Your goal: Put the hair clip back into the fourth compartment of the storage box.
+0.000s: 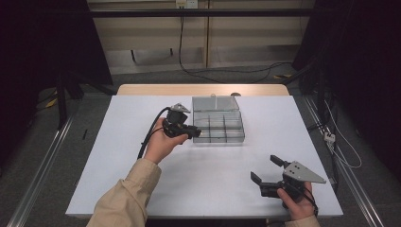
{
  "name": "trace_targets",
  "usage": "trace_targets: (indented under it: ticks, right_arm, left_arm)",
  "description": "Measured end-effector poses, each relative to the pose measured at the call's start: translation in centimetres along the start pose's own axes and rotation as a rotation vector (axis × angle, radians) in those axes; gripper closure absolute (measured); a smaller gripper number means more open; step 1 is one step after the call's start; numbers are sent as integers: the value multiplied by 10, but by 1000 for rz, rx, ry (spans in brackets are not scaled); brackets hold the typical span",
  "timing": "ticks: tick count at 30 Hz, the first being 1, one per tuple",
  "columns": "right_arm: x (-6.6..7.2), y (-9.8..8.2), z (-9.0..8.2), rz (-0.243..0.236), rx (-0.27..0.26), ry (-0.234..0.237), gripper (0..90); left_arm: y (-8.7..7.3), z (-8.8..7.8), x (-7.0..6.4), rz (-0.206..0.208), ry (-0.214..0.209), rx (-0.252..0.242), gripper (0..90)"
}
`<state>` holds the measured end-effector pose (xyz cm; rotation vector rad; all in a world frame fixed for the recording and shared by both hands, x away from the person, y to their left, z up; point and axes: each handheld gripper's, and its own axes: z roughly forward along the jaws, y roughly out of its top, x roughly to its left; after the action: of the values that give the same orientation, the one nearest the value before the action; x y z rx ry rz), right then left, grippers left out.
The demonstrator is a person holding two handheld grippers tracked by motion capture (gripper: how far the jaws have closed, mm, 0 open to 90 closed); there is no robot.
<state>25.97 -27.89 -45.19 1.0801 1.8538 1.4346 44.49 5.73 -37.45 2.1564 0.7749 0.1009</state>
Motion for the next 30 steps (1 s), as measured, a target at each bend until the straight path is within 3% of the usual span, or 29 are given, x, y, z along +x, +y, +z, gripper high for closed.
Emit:
trace_targets:
  ticks: [6,8,13,15,30]
  right_arm:
    - [0,0,0,-1,-1,1,40]
    - [0,0,0,-3,-5,0,41]
    - [0,0,0,-2,-5,2,42]
    - [0,0,0,-3,-4,-2,42]
    - [-1,0,0,-1,-8,-4,42]
  left_arm:
    - [3,3,1,3,23,5,730]
    - [3,5,2,-5,8,-1,730]
    - [4,8,3,-7,30,2,730]
    - [5,9,5,-2,18,5,729]
    - [7,17,12,-15,37,-2,729]
